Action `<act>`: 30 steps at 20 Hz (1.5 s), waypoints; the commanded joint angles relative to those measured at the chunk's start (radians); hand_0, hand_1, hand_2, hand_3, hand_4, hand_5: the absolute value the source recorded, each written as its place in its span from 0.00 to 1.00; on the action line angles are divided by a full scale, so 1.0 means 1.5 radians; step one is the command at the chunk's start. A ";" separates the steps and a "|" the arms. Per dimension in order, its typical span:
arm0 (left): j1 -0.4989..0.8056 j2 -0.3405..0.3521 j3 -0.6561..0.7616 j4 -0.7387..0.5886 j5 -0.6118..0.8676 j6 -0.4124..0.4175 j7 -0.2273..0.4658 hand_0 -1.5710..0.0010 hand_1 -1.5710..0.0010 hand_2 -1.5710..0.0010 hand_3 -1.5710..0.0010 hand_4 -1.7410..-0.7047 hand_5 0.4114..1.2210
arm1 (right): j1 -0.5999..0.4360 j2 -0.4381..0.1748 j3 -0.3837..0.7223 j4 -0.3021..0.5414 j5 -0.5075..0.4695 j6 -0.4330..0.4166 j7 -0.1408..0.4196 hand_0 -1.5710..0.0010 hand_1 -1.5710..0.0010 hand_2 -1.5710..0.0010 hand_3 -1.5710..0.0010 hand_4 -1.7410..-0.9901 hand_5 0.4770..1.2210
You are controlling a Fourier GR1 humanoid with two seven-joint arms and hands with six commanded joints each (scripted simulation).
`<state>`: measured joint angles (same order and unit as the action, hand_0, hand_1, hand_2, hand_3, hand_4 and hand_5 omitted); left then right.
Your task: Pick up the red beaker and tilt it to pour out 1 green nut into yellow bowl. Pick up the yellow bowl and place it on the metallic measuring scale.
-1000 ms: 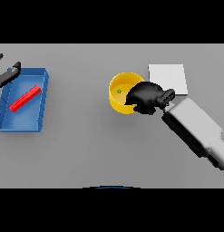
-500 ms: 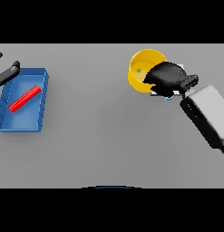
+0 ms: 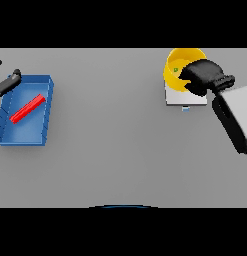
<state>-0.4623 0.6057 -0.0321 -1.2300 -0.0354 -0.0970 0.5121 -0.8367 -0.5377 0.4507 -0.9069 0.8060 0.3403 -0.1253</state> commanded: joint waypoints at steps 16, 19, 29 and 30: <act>-0.017 -0.004 -0.012 0.025 -0.018 -0.001 0.009 1.00 1.00 1.00 1.00 0.87 0.45 | -0.020 0.030 -0.011 0.160 -0.002 -0.055 -0.045 0.00 0.05 0.09 0.21 0.00 1.00; -0.010 0.000 -0.007 0.014 -0.011 -0.003 0.002 1.00 1.00 1.00 1.00 0.87 0.45 | -0.024 0.033 -0.014 0.164 -0.007 -0.042 -0.029 0.15 0.28 0.36 0.48 0.20 0.80; -0.008 -0.001 -0.006 0.013 -0.006 -0.006 0.002 1.00 1.00 1.00 1.00 0.87 0.42 | -0.021 0.036 -0.018 0.172 -0.019 -0.007 -0.016 0.90 0.90 0.92 0.93 0.43 0.45; -0.004 -0.002 -0.006 0.005 -0.003 -0.006 0.006 1.00 1.00 1.00 1.00 0.87 0.42 | -0.020 0.039 -0.016 0.176 -0.017 -0.007 -0.015 0.92 0.92 0.94 0.95 0.44 0.44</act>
<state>-0.4675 0.6032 -0.0413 -1.2229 -0.0398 -0.1068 0.5207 -0.8668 -0.4793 0.4262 -0.6421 0.7808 0.3301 -0.1472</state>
